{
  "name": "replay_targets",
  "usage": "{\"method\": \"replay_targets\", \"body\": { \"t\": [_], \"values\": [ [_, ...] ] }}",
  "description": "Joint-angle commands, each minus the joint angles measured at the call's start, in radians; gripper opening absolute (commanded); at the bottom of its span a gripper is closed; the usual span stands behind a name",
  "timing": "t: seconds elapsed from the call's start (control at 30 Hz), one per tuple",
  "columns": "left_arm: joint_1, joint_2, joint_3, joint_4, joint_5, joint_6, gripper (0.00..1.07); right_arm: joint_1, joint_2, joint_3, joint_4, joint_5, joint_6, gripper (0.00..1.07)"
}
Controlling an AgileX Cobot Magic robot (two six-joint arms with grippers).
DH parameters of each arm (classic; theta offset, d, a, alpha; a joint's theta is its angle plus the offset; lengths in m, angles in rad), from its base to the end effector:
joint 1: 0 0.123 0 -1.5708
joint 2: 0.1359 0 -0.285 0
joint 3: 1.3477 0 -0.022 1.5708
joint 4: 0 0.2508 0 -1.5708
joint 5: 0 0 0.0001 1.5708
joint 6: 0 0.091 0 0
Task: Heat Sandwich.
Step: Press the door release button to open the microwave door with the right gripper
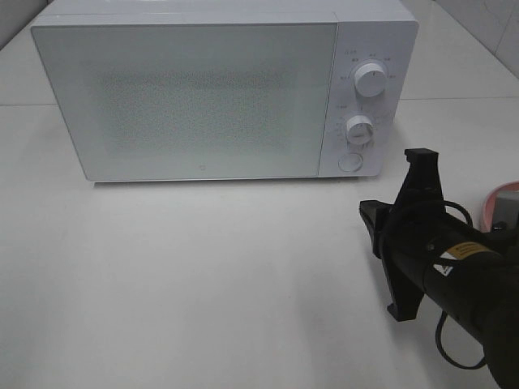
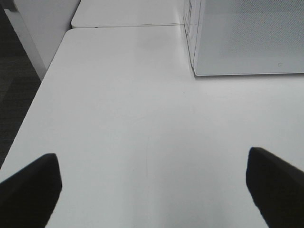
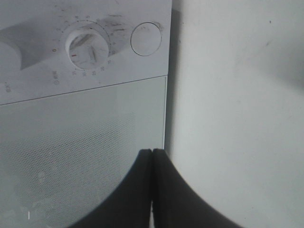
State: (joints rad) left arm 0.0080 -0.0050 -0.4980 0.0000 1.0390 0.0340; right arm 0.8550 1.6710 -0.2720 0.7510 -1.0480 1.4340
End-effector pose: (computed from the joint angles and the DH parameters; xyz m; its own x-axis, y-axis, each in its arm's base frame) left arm -0.0045 0.0000 0.2785 -0.4339 0.0305 -0.9004 0.0068 0.9995 0.0306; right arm 0.1846 0.1303 0.1340 -0.1644 0.9853 0.0462 0.3236 0.0097 0.9461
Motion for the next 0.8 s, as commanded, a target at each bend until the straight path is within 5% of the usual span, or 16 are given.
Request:
{"method": "replay_targets", "body": {
  "t": [0.03,0.8],
  "values": [
    [0.0,0.001,0.003,-0.006,-0.004,0.001,1.06,-0.034,0.006,-0.033,-0.033,0.038,-0.034,0.0],
    [0.0,0.001,0.003,-0.006,-0.004,0.001,1.06,-0.216,0.278,-0.285,-0.14,0.056,0.009,0.01]
  ]
}}
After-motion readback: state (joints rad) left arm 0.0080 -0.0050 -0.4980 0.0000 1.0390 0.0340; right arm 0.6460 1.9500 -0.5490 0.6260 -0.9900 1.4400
